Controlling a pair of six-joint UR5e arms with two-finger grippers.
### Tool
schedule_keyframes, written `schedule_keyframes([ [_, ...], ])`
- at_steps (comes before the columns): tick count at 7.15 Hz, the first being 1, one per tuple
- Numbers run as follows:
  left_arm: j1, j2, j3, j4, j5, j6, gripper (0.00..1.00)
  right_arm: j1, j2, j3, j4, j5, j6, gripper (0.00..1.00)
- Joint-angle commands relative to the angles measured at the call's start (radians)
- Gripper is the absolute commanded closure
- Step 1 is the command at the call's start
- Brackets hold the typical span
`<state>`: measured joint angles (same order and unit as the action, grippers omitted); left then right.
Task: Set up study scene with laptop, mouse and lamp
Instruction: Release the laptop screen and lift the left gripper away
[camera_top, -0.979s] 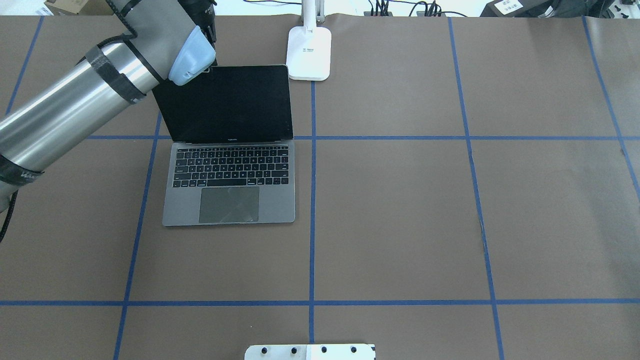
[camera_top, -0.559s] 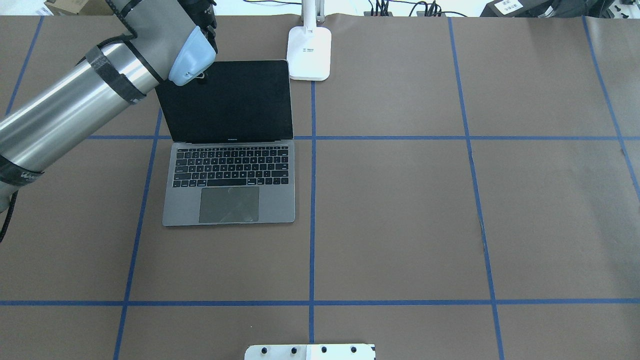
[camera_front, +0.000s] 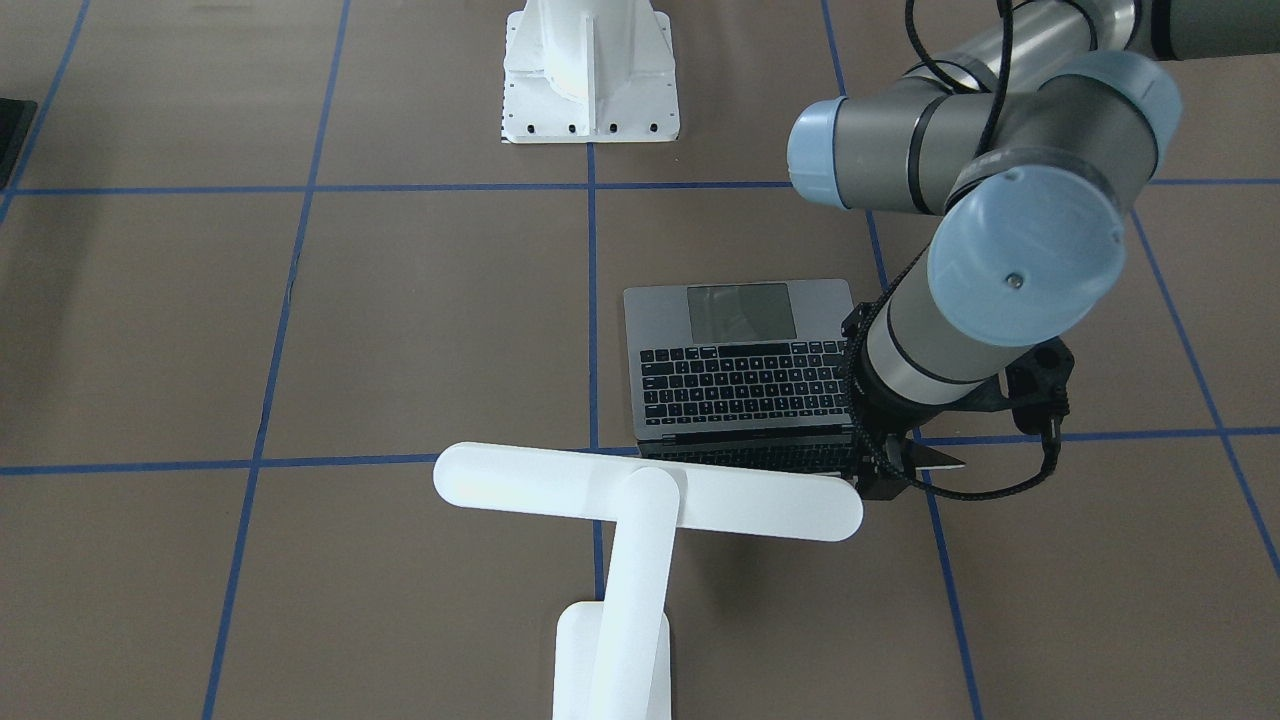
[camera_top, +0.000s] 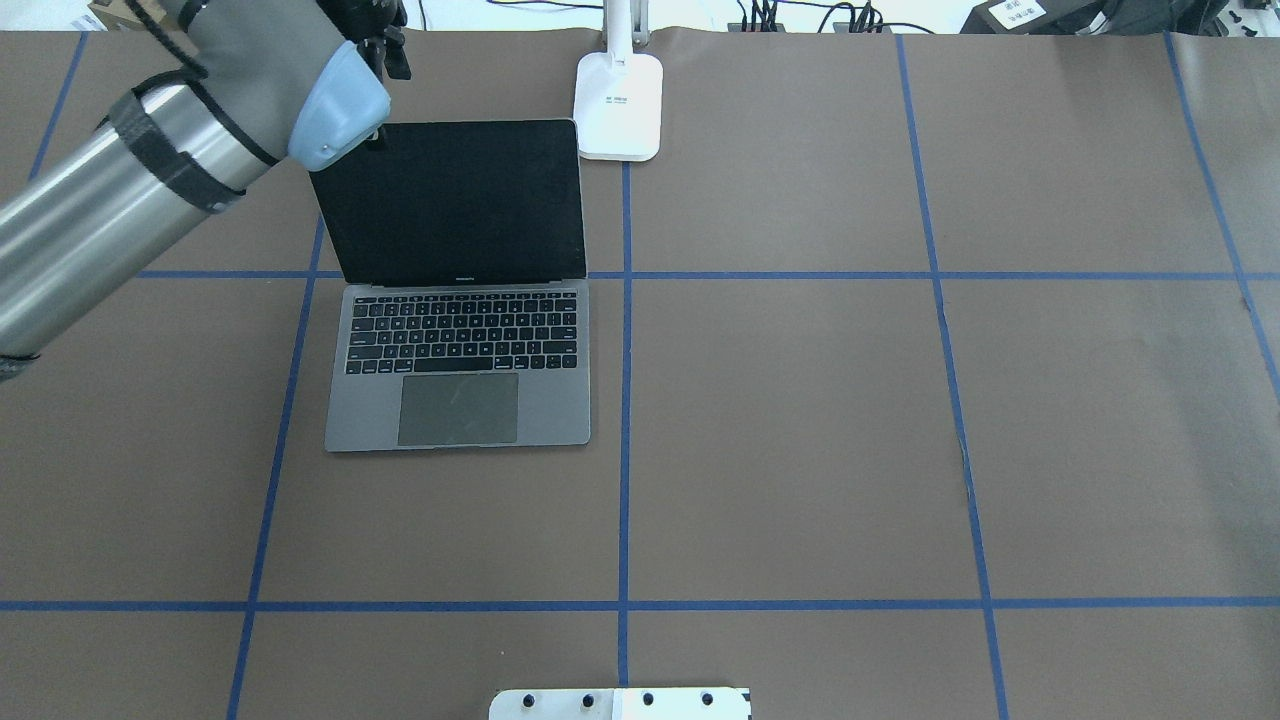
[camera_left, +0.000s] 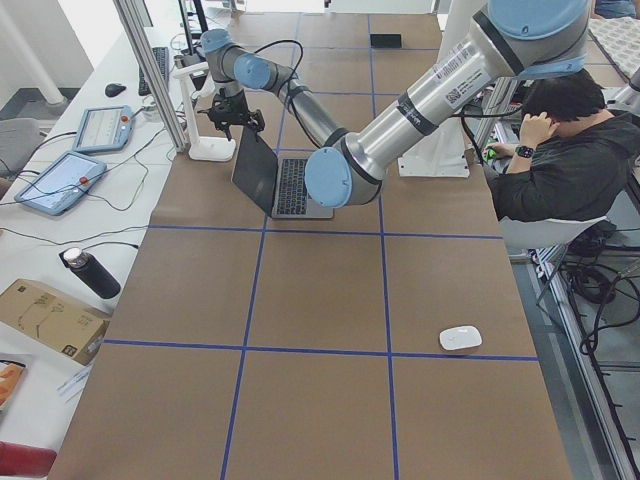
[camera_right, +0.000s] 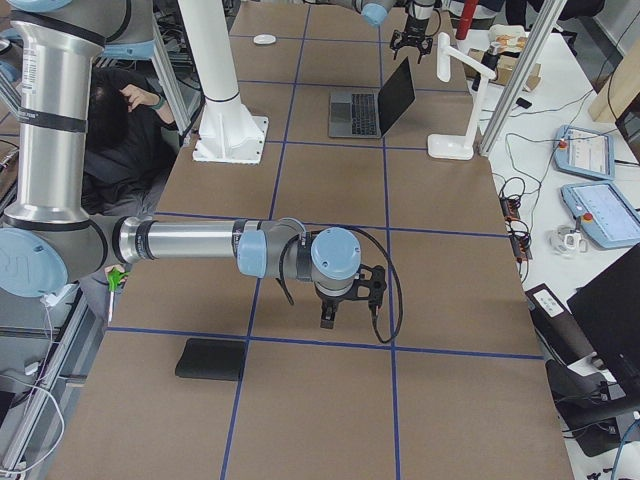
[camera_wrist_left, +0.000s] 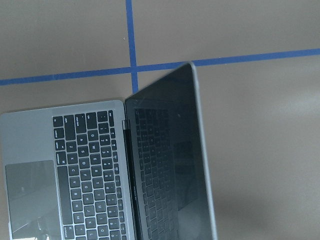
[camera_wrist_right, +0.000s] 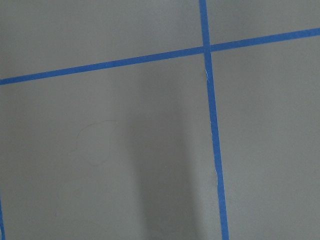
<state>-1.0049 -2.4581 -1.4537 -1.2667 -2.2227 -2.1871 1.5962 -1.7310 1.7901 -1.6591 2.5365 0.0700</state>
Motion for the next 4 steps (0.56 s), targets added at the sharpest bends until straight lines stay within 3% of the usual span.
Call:
schedule_keyframes([
  [1,0.002,0.137,-0.233,0.003,0.005,0.003,0.00,0.002,-0.008,0.020,0.001,-0.004,-0.002,0.00],
  [4,0.014,0.203,-0.385,0.001,0.076,0.141,0.00,0.007,-0.033,0.112,-0.004,-0.001,-0.002,0.00],
])
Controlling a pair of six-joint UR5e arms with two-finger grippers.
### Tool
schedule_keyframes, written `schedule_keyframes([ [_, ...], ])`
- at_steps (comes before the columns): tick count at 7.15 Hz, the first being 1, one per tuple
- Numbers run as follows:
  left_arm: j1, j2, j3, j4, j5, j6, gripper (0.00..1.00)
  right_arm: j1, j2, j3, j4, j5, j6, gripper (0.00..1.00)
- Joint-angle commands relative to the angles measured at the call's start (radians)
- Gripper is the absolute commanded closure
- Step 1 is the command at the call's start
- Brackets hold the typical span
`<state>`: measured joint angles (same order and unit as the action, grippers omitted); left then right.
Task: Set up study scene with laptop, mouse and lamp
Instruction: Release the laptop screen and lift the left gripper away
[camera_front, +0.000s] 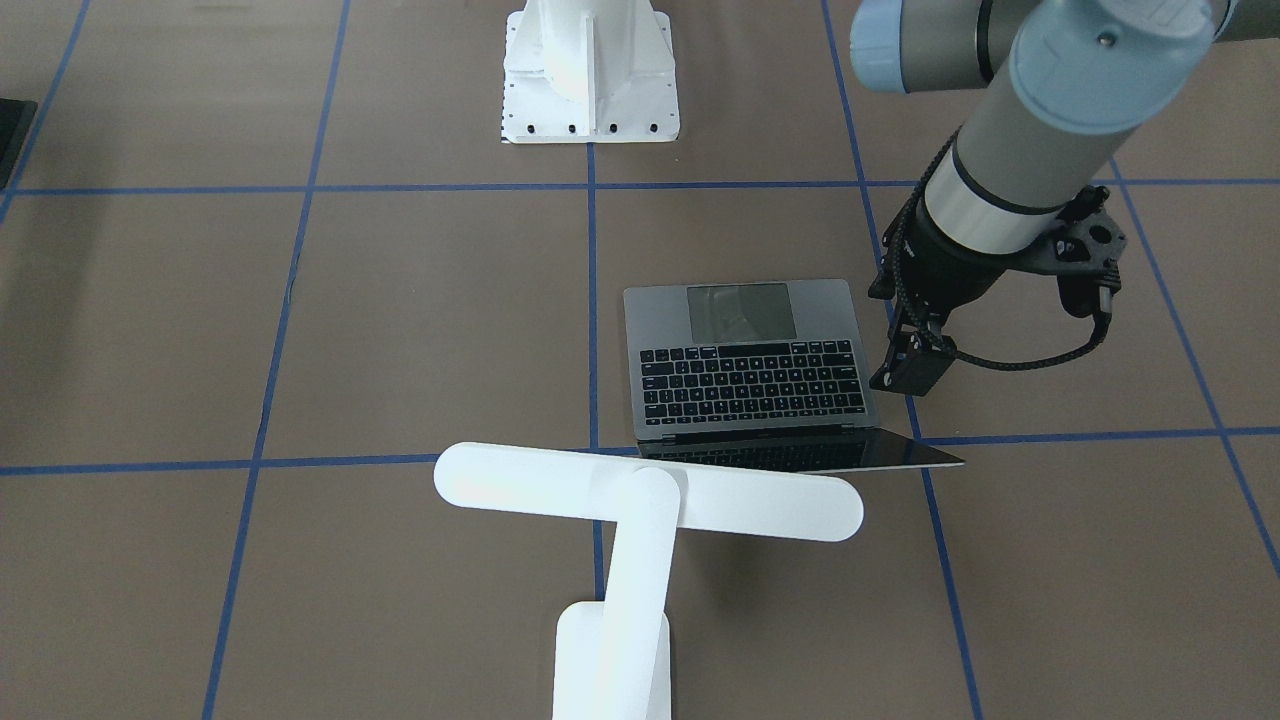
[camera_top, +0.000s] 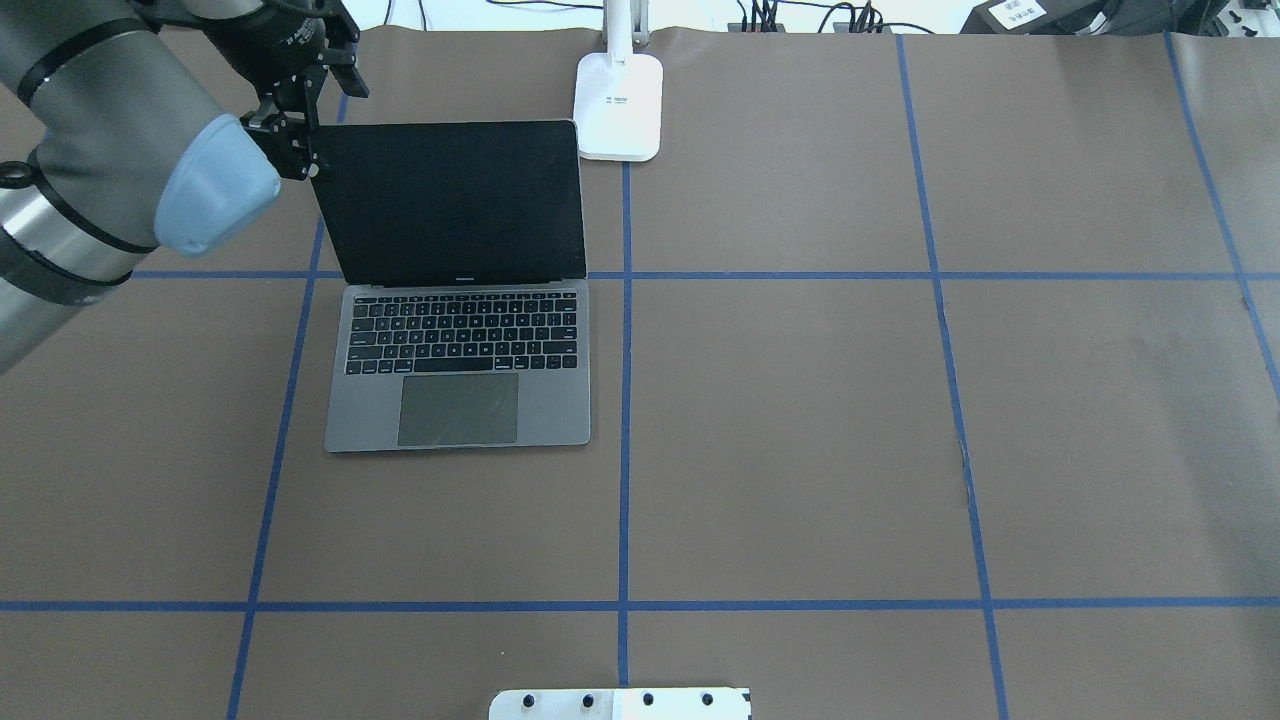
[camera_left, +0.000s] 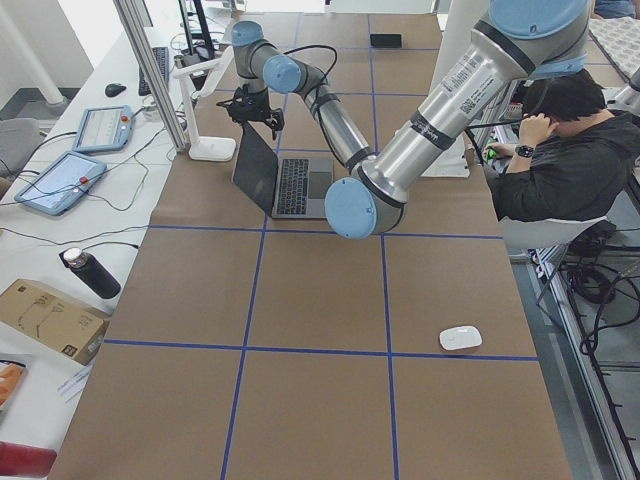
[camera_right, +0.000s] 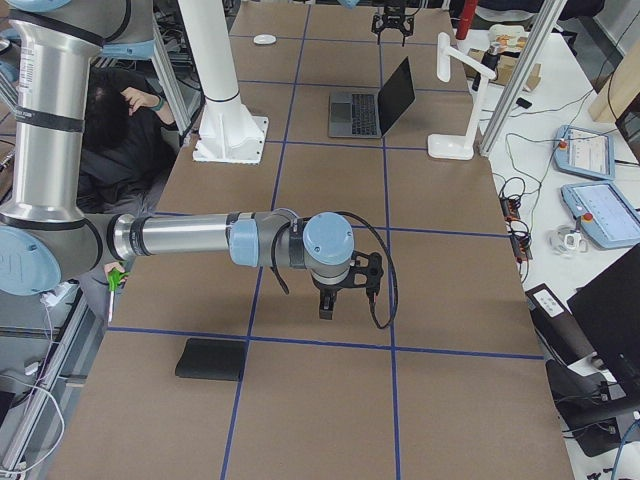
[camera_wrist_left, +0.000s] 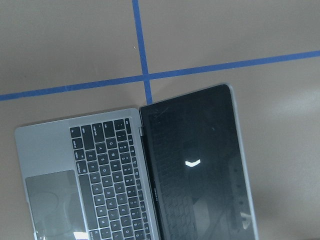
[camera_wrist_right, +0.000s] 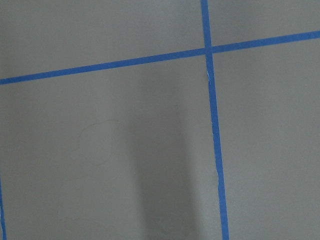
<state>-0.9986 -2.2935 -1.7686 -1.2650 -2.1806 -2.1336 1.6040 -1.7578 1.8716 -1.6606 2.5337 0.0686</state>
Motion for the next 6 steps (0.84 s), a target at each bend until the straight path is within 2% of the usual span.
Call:
schedule_keyframes([
  [1,0.008,0.066,-0.086,-0.002,0.038,0.183,0.00,-0.022,-0.014,0.021,-0.002,0.002,-0.001,0.00],
  [3,0.006,0.089,-0.092,-0.004,0.099,0.417,0.00,-0.029,-0.054,0.026,0.004,0.013,-0.032,0.00],
  [5,0.005,0.094,-0.100,-0.005,0.097,0.608,0.00,-0.041,-0.058,0.011,-0.004,0.034,-0.140,0.00],
  [6,0.006,0.136,-0.141,-0.005,0.099,0.721,0.00,-0.064,-0.060,-0.015,-0.004,0.037,-0.217,0.01],
])
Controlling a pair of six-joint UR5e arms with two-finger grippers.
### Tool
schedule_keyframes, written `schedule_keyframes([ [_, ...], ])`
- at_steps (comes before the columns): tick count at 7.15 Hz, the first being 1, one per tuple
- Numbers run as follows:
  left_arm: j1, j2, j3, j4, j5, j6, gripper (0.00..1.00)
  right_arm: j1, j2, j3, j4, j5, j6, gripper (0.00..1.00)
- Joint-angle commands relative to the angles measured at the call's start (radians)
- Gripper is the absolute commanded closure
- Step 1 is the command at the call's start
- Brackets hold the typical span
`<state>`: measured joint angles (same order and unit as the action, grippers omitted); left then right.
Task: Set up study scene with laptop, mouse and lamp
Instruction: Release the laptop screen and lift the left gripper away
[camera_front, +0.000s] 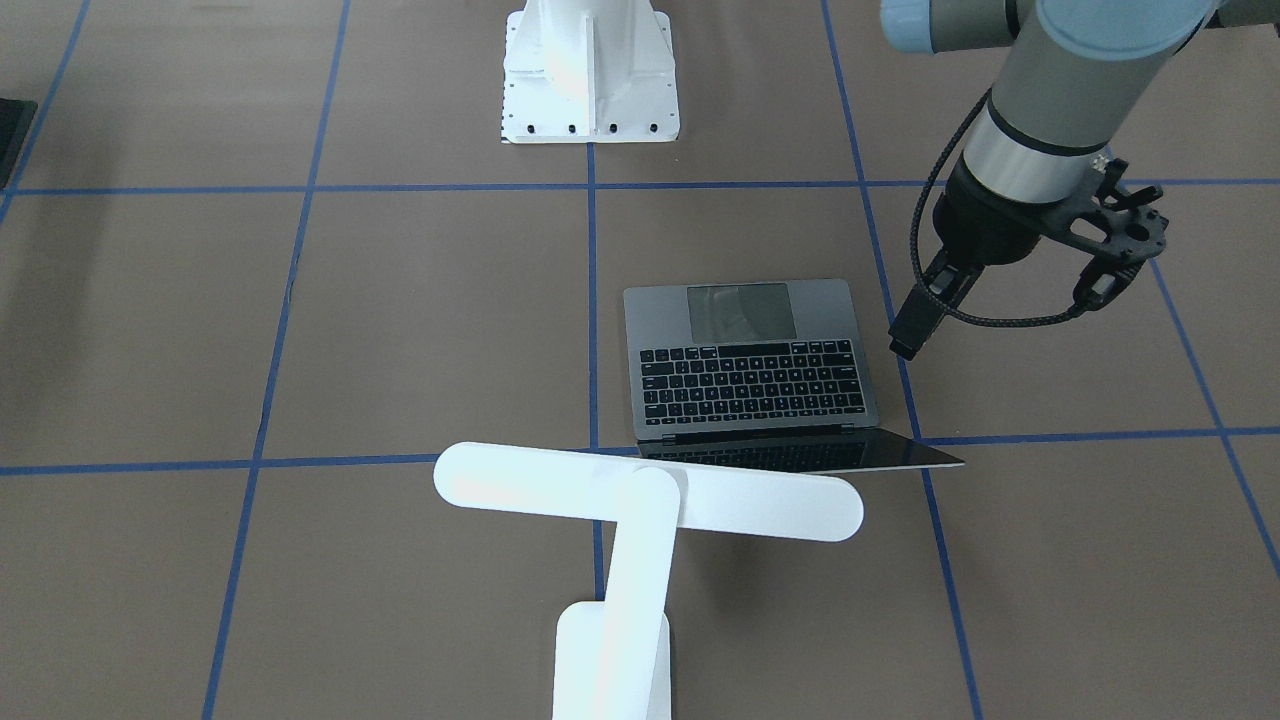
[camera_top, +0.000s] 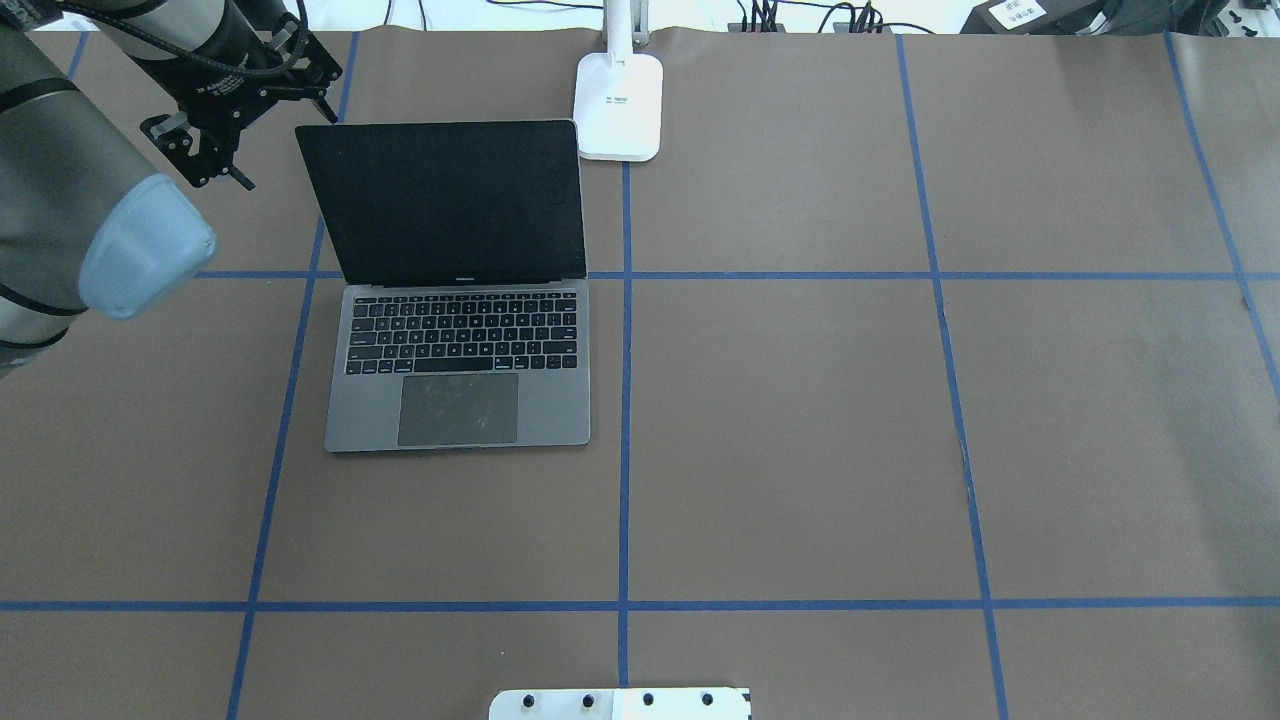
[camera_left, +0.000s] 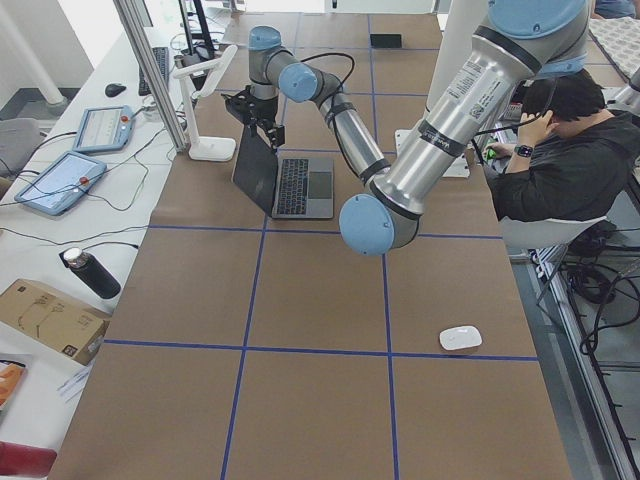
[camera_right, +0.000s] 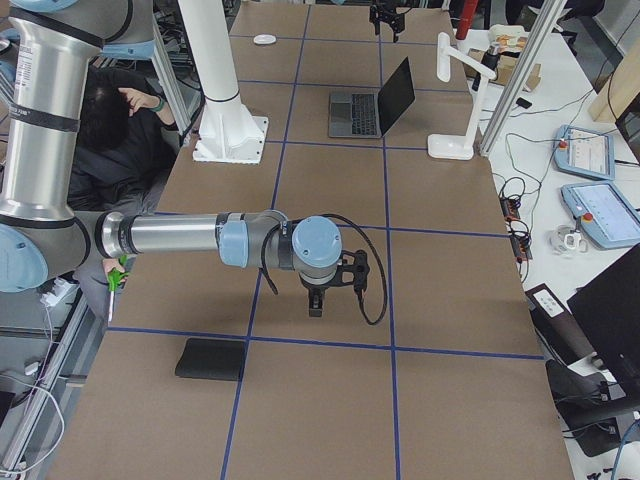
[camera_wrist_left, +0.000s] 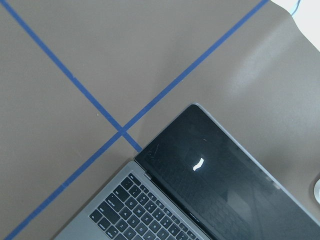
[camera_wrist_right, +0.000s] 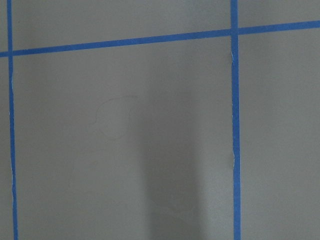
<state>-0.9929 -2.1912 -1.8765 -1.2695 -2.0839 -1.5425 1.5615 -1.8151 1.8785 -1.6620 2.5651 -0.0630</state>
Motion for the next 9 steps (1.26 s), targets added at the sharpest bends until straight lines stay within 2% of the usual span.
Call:
schedule_keyframes([
  [1,-0.001,0.133,-0.120,-0.007,-0.001,0.294,0.00,-0.038,-0.019,-0.048,-0.004,0.017,-0.156,0.00],
  [2,-0.001,0.195,-0.163,-0.007,-0.002,0.420,0.00,-0.047,-0.065,-0.052,-0.004,0.023,-0.225,0.00],
  [4,0.000,0.206,-0.162,-0.008,-0.001,0.438,0.00,-0.079,-0.121,-0.056,-0.002,0.033,-0.320,0.00],
  [6,0.002,0.205,-0.162,-0.011,-0.001,0.437,0.00,-0.148,-0.145,-0.100,-0.004,0.127,-0.414,0.01],
  [9,0.002,0.200,-0.176,-0.011,0.005,0.432,0.00,-0.230,-0.136,-0.154,-0.002,0.121,-0.544,0.01],
])
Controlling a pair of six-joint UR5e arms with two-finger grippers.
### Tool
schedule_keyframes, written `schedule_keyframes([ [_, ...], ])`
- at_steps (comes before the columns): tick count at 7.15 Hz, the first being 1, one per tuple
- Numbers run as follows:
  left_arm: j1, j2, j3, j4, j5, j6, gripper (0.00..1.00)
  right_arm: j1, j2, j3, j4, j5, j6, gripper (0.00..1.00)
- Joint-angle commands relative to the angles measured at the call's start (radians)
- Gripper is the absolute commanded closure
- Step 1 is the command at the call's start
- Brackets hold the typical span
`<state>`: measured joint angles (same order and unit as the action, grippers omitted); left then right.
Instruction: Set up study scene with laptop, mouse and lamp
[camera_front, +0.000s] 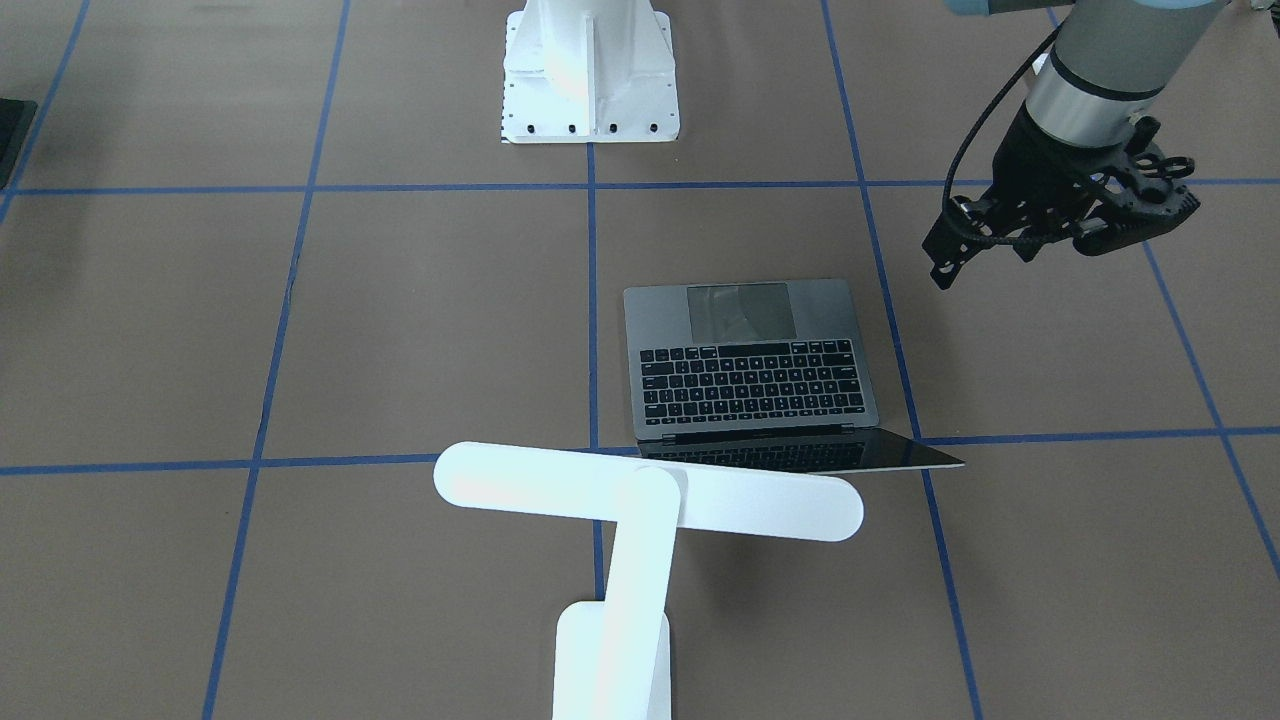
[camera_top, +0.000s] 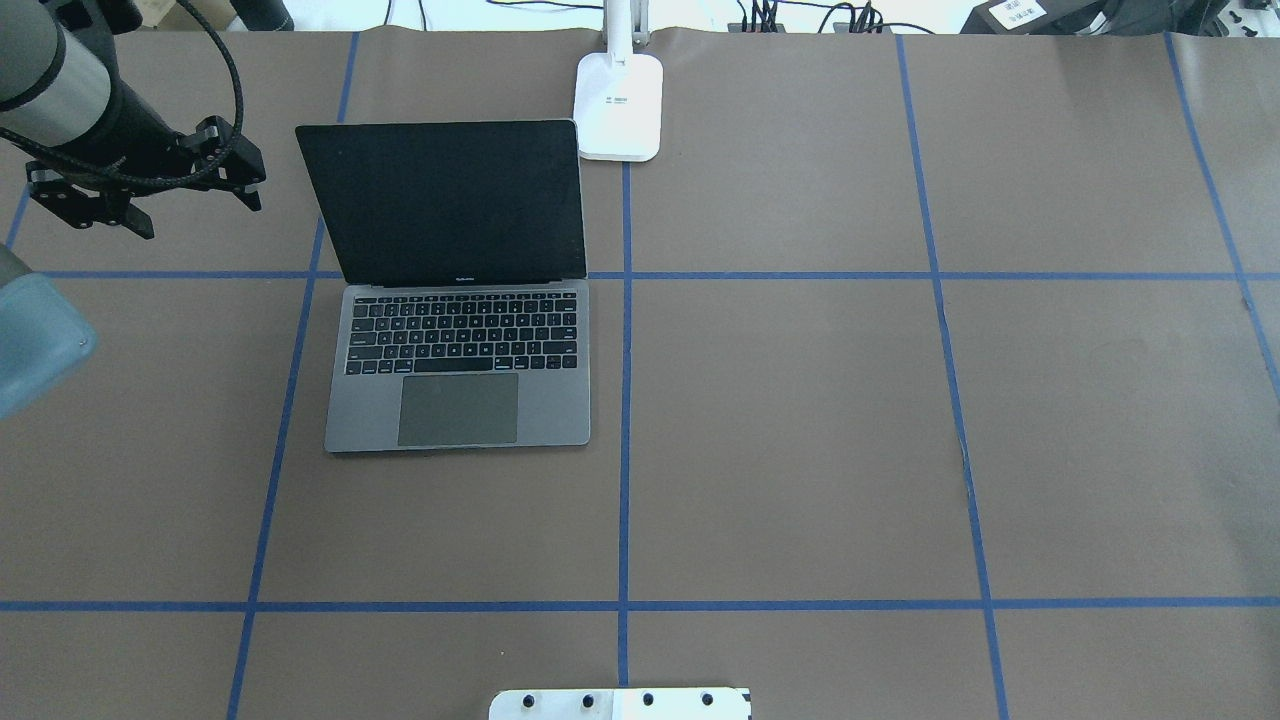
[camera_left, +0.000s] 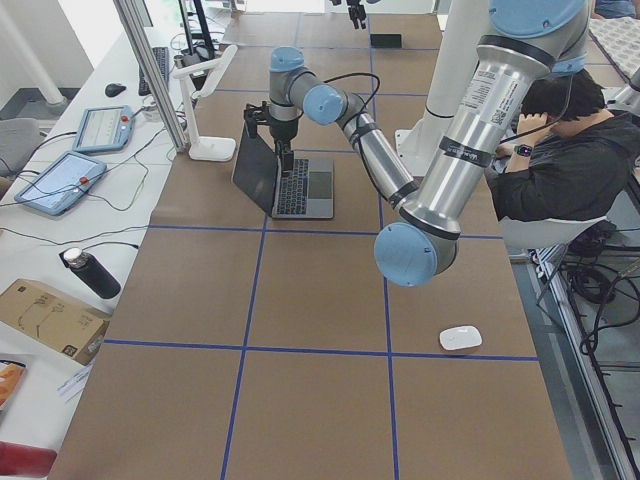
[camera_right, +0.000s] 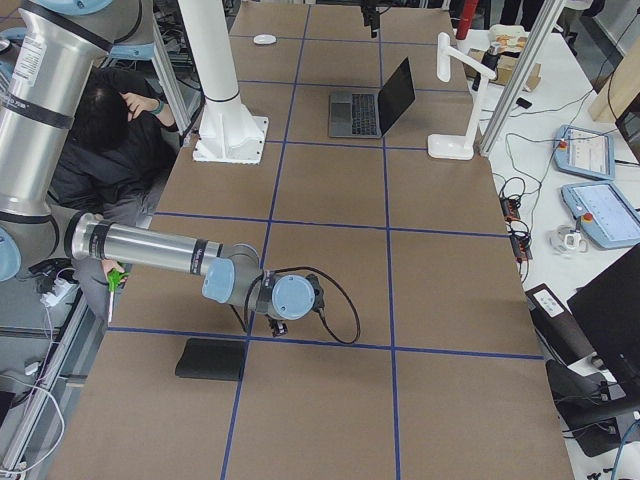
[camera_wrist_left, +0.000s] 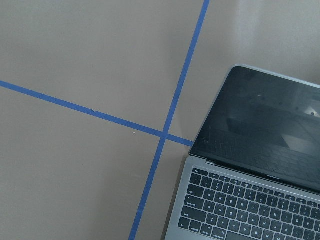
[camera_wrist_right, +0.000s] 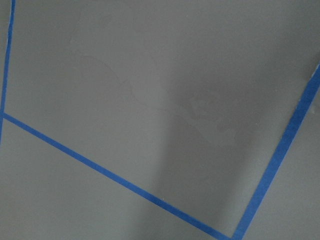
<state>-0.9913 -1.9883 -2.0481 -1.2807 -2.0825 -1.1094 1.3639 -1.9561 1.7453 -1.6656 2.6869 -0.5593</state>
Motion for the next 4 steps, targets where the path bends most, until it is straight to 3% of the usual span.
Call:
schedule_keyframes([
  [1,0.000,-0.009,-0.006,-0.002,0.004,0.000,0.00,-0.048,0.006,-0.038,0.000,0.001,-0.083,0.01],
  [4,0.013,-0.003,-0.035,0.001,-0.007,0.016,0.00,-0.118,0.009,-0.069,0.000,0.010,-0.140,0.01],
])
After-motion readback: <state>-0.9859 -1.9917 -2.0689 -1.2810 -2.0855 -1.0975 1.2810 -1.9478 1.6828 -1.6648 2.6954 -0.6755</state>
